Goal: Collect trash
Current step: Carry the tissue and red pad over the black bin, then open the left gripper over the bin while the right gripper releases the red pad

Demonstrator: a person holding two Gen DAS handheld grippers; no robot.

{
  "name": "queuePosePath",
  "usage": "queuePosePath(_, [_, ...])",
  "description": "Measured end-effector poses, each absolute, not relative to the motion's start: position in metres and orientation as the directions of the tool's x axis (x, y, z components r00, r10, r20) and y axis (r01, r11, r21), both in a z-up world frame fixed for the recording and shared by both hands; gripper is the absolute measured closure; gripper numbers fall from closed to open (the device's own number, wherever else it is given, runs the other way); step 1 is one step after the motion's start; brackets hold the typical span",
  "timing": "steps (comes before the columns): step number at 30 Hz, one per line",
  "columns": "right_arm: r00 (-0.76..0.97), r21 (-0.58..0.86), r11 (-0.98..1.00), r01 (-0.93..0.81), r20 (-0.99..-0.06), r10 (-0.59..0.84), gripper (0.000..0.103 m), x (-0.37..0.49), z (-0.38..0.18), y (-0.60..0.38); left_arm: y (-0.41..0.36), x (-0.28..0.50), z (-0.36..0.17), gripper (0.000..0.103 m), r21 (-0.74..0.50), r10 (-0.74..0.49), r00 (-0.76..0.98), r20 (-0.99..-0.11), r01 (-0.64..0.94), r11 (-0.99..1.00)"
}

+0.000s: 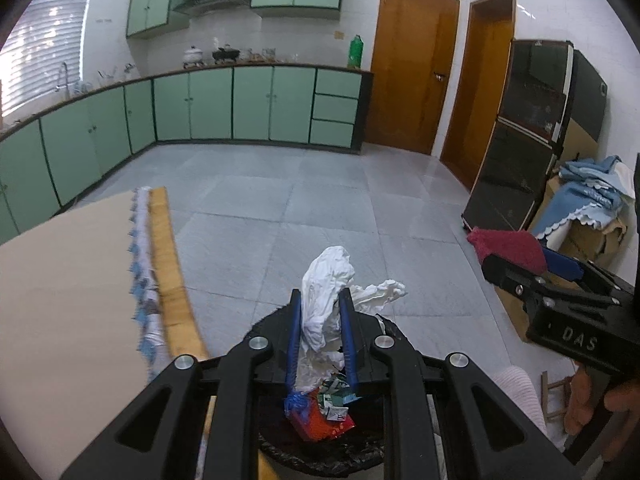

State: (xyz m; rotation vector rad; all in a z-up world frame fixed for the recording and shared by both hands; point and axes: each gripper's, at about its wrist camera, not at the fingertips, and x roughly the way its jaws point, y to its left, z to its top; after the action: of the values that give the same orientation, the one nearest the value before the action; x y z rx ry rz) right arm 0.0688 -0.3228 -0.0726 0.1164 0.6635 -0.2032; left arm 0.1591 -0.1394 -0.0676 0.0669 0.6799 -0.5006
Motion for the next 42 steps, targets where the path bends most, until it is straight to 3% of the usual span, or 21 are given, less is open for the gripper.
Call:
queuePosePath(21, [0.667,0.069,0.973,0.22,-0.739,-0.099,0.021,0.125,-0.158,-0.346,-0.18,0.208,-0.127,0.083,-0.086,-0.373,0.581,-0.724,0.46,0.884])
queuePosePath(24, [0.659,0.069,0.977,0.203,-0.748,-0.084,0.02,0.132,-0.163,-0.344,-0.179,0.211,-0.13,0.078,-0.096,-0.375,0.569,-0.732,0.459,0.883])
queuePosePath(26, [0.653,0.074,0.978,0.193,-0.754,-0.072,0.017,0.136,-0.166,-0.345,-0.176,0.214,-0.131,0.067,-0.106,-0.375,0.564,-0.735,0.451,0.886])
queuePosePath(36, [0.654,0.085,0.976,0.2,-0.754,-0.068,0.009,0.142,-0.164,-0.35,-0.161,0.218,-0.121,0.053,-0.122,-0.373,0.594,-0.712,0.419,0.9])
queuePosePath(42, [0.666,0.087,0.976,0.199,-0.743,-0.069,0.006,0.132,-0.151,-0.348,-0.147,0.214,-0.103,0.036,-0.115,-0.368,0.638,-0.677,0.402,0.909])
